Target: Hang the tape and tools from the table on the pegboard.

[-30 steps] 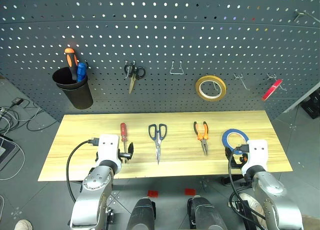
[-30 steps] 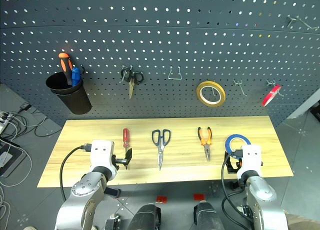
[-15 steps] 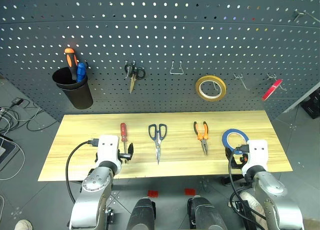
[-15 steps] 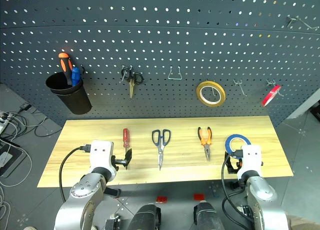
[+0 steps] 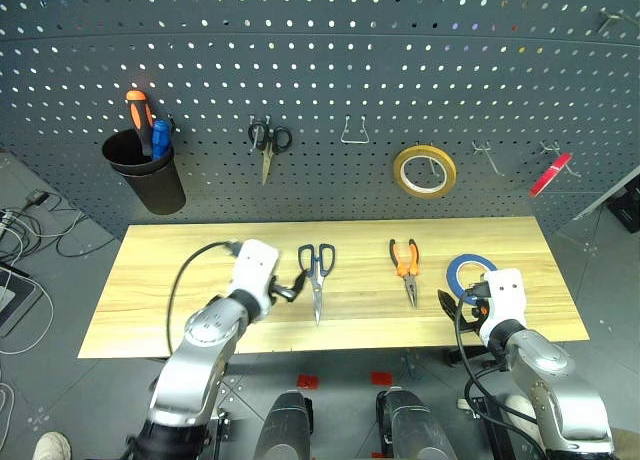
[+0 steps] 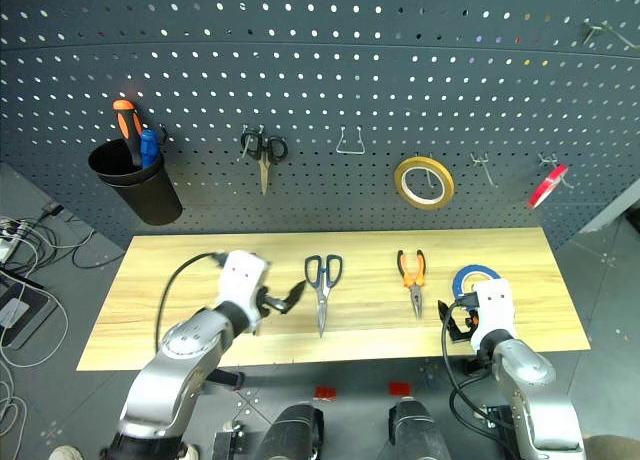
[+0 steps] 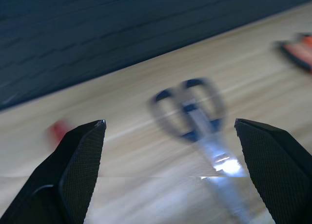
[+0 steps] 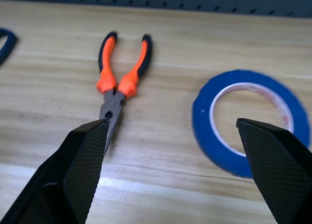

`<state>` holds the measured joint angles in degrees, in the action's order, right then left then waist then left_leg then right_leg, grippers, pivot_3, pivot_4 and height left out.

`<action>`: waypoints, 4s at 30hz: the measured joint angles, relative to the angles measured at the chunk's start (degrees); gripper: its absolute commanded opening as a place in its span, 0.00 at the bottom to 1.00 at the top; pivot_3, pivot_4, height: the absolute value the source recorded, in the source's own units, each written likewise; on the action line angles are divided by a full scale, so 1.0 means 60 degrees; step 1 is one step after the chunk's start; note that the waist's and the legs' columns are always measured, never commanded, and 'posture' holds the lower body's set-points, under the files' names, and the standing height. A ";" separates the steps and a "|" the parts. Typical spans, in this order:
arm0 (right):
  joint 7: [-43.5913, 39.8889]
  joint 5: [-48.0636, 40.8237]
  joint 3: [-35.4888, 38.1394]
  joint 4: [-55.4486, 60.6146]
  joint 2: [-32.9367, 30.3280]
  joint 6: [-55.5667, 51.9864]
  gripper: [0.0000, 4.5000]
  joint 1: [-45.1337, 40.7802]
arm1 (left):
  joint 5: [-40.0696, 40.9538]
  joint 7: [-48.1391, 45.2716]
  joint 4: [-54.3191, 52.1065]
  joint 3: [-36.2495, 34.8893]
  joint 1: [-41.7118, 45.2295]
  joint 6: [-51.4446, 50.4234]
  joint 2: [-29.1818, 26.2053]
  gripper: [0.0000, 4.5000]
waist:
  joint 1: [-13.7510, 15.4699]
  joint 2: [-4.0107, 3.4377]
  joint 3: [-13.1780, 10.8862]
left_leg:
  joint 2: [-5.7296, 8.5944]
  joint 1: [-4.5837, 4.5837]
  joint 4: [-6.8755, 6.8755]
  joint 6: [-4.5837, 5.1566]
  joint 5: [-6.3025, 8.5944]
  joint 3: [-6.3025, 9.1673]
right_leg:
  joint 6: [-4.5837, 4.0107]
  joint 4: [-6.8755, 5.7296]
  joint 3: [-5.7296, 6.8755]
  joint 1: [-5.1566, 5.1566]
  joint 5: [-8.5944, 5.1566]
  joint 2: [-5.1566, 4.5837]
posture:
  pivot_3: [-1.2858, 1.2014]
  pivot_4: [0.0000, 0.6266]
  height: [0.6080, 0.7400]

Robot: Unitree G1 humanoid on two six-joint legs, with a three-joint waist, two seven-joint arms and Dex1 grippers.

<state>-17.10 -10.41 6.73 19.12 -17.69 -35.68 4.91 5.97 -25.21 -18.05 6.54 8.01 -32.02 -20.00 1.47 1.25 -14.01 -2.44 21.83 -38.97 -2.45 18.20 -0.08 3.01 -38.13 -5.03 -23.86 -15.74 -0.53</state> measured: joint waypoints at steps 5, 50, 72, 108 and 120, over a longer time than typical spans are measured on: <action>-0.0352 0.0009 -0.0004 -0.0549 -0.0406 0.0013 1.00 -0.0434 | 0.0136 -0.2052 0.1424 0.1227 0.1618 0.1203 -0.0135 0.99 | -0.0054 -0.0009 -0.0314 | -0.0002 0.0011 0.0000 0.0001 -0.0001 0.0000 | 0.0000 -0.0006 -0.0004 -0.0017 0.0000 0.0005 | 0.54 0.60 1.00; -0.0883 0.0236 -0.0199 -0.4404 -0.0763 0.1731 0.16 -0.3216 | -0.1172 -0.4878 1.0173 0.2209 0.6308 0.7461 0.2552 1.00 | -0.0286 0.0009 -0.1515 | -0.0008 0.0195 -0.0160 -0.0019 -0.0021 -0.0010 | 0.0010 -0.0154 -0.0012 -0.0207 0.0000 0.0000 | 0.54 0.71 1.00; 0.1402 0.2584 -0.0739 0.0067 -0.0057 0.4434 0.16 -0.1471 | -0.0180 -0.3399 0.3220 0.1223 0.3491 0.3565 0.1891 1.00 | -0.0319 -0.0022 -0.0994 | 0.0000 0.0267 -0.0160 -0.0098 -0.0064 0.0005 | 0.0021 -0.0137 0.0014 -0.0258 0.0008 -0.0041 | 0.51 0.38 1.00; 0.1565 0.1923 -0.0321 -0.3352 0.0642 0.5890 0.99 -0.3342 | -0.0119 -0.1806 0.4229 0.1174 0.4926 0.3587 0.3006 1.00 | -0.0265 -0.0005 -0.0057 | 0.0111 0.0267 -0.0164 -0.0072 -0.0077 -0.0004 | 0.0023 -0.0154 0.0036 -0.0240 0.0009 -0.0111 | 0.53 0.30 1.00; 0.0474 0.1759 -0.1135 -0.1957 0.0433 0.2097 0.99 -0.1716 | -0.0119 -0.2570 0.3028 0.1549 0.2030 0.3368 0.1215 1.00 | -0.0323 -0.0032 0.0027 | 0.0106 0.0244 -0.0160 -0.0062 -0.0072 0.0020 | 0.0022 -0.0158 0.0022 -0.0230 0.0008 -0.0107 | 0.53 0.40 1.00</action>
<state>-14.25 0.14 -0.09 7.37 -15.09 -23.10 -5.38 5.26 -40.63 0.11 15.83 20.19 -11.81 -12.71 -0.47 1.06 -13.85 -1.80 23.30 -39.93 -2.82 17.77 0.04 3.14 -39.08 -4.90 -25.24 -15.69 -1.17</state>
